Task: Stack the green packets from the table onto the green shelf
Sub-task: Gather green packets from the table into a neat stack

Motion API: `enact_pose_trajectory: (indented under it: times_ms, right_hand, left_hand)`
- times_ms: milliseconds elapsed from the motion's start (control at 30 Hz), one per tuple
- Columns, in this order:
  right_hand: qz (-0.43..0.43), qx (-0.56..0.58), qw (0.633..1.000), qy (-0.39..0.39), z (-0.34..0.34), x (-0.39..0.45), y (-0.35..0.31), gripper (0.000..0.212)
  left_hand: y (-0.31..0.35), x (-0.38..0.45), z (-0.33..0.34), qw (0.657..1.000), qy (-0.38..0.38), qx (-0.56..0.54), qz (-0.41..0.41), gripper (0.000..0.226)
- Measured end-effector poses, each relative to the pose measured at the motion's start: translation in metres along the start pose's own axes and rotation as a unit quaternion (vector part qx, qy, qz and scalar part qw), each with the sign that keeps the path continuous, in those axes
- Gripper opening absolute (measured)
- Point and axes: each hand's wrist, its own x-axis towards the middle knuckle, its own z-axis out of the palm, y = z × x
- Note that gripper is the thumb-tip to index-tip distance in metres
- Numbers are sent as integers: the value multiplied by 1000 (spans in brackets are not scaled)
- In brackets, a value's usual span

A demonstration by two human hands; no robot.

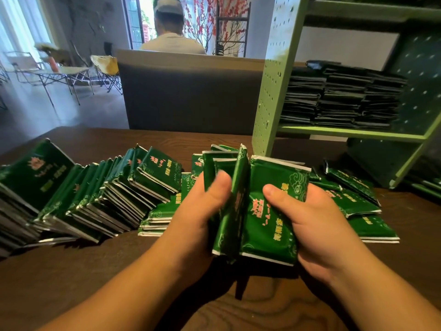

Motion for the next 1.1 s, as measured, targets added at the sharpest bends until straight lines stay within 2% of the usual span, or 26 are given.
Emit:
enact_pose_trajectory:
  times_ms: [100,167,200,300,367,467,567,667,767,867,1000,1100]
  right_hand:
    - [27,42,999,5,-1,2,-2,51]
    - [46,82,995,11,-2,3,-4,63]
    - [51,96,994,6,-3,3,-5,61]
    - [33,51,998,-24,-3,0,-5,27]
    - [17,19,999,-44,-1,-1,-2,32]
    - [3,7,998,-64,-1,-2,1,50]
    - [-21,-6,996,-84,-3,-1,0,41]
    - [-76,-31,995,-59,-4,-3,-4,27]
    - [-169,-157,973,7,0,-7,-9,29]
    - [-203,-182,962,4,2,-10,-3,42]
    - [-146,-181,971,-62,0,-4,12,69]
    - [-123,-192,972,-49,-5,1,14,68]
  left_hand:
    - [4,-2,5,999,-14,36,26,46]
    - [6,-3,8,998,19,48,28,28]
    - [5,-4,8,997,40,54,33,21]
    - [5,-1,8,995,71,57,44,24]
    - [3,0,9,993,76,74,54,31]
    - [-1,1,8,989,73,113,61,24]
    - [-2,2,4,982,48,160,86,21]
    - [-4,2,1,949,48,262,171,38]
    - [-5,1,1,921,30,308,235,65]
    - [-11,1,-4,927,12,305,216,83]
    - [-19,1,-2,930,14,328,168,90]
    - [-22,4,-4,928,49,338,149,91]
